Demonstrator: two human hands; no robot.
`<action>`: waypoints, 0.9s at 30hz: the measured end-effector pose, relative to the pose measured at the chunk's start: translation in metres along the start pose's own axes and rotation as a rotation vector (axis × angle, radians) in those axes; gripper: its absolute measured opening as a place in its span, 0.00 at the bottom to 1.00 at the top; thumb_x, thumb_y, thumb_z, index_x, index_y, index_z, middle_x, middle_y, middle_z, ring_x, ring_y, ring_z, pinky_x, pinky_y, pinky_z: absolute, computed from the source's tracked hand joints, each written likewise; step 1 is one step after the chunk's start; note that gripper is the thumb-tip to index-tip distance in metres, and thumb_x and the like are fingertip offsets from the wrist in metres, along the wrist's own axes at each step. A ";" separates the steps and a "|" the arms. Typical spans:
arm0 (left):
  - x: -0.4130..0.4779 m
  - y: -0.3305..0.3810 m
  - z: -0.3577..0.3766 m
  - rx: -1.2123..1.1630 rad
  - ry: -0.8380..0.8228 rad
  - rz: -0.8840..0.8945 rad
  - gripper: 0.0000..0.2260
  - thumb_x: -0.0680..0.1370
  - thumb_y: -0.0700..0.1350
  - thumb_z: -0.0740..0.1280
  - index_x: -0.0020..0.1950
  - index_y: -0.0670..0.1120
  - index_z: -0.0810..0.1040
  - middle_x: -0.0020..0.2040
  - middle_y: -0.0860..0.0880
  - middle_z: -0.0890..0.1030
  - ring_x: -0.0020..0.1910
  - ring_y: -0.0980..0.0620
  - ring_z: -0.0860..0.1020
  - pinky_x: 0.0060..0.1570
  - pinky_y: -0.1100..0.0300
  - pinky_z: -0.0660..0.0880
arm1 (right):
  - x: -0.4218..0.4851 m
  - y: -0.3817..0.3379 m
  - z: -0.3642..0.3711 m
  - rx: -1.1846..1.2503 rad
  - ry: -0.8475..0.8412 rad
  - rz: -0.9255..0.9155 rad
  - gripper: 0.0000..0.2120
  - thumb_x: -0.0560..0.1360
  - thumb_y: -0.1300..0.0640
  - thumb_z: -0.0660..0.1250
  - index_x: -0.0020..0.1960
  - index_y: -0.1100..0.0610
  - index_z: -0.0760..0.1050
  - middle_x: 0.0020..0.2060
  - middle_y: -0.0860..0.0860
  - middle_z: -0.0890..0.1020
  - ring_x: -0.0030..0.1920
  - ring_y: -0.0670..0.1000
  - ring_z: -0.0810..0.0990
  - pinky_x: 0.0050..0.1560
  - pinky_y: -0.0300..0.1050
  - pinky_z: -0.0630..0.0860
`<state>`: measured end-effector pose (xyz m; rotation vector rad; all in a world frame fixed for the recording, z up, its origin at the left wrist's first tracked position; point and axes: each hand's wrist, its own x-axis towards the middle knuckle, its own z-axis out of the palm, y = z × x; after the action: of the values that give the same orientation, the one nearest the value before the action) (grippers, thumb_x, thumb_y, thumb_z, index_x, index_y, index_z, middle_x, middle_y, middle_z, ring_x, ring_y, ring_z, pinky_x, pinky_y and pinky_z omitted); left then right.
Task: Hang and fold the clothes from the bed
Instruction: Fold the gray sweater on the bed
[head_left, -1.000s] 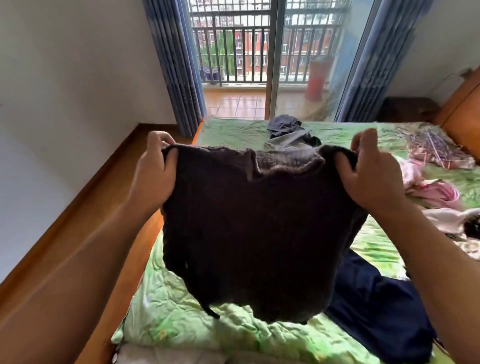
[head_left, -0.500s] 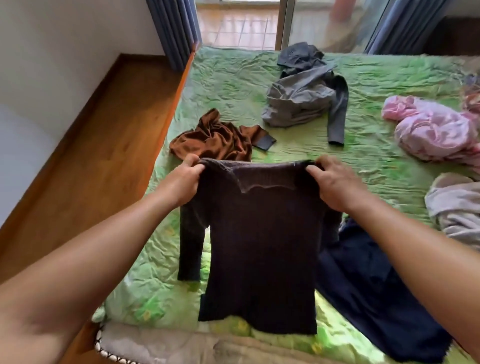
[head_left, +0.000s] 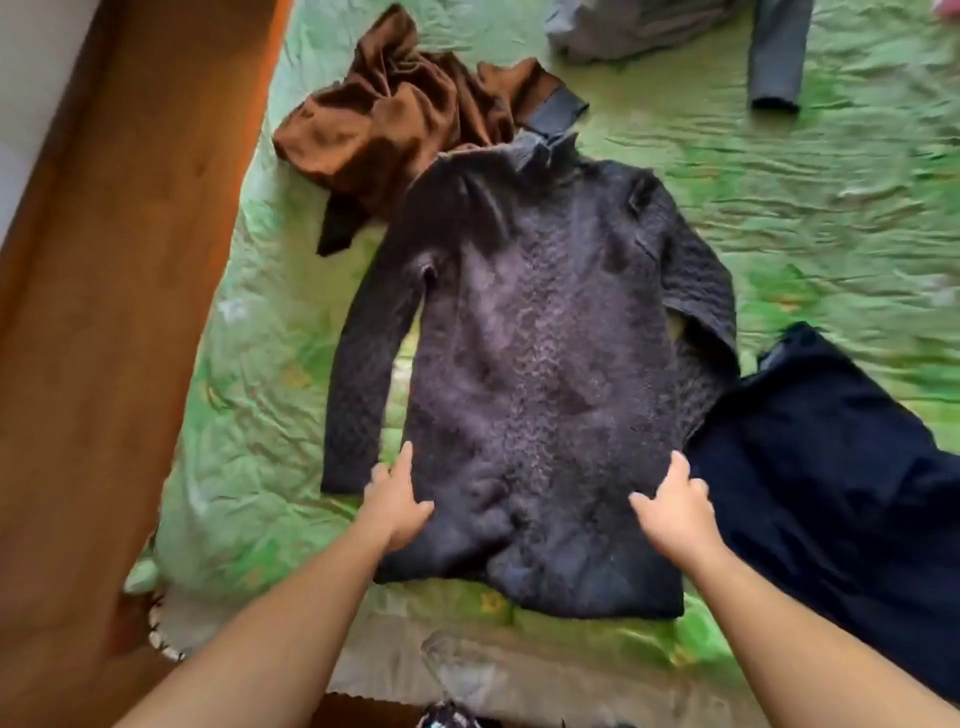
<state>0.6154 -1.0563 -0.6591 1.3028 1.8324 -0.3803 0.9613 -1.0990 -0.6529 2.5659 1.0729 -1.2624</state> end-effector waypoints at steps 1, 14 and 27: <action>-0.007 -0.021 0.017 -0.090 -0.014 -0.014 0.45 0.71 0.51 0.73 0.82 0.50 0.53 0.69 0.39 0.69 0.67 0.39 0.73 0.69 0.50 0.69 | -0.005 0.021 0.019 0.097 -0.010 0.074 0.38 0.76 0.53 0.71 0.78 0.61 0.55 0.66 0.68 0.72 0.65 0.68 0.73 0.65 0.57 0.70; -0.056 -0.071 0.063 -0.574 -0.034 0.073 0.07 0.75 0.41 0.72 0.52 0.42 0.82 0.42 0.47 0.83 0.33 0.61 0.78 0.34 0.66 0.74 | -0.046 0.096 0.061 0.480 -0.055 -0.001 0.03 0.74 0.60 0.73 0.44 0.59 0.81 0.42 0.54 0.85 0.44 0.54 0.80 0.49 0.51 0.76; -0.089 -0.097 0.062 -0.621 -0.042 -0.084 0.11 0.79 0.41 0.64 0.39 0.40 0.79 0.32 0.47 0.81 0.32 0.50 0.73 0.33 0.58 0.68 | -0.087 0.128 0.051 0.571 0.032 0.102 0.06 0.77 0.56 0.68 0.42 0.57 0.79 0.46 0.60 0.84 0.43 0.58 0.79 0.45 0.52 0.75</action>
<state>0.5672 -1.1934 -0.6485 0.7829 1.7734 0.1201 0.9716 -1.2614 -0.6513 2.9918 0.6355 -1.7057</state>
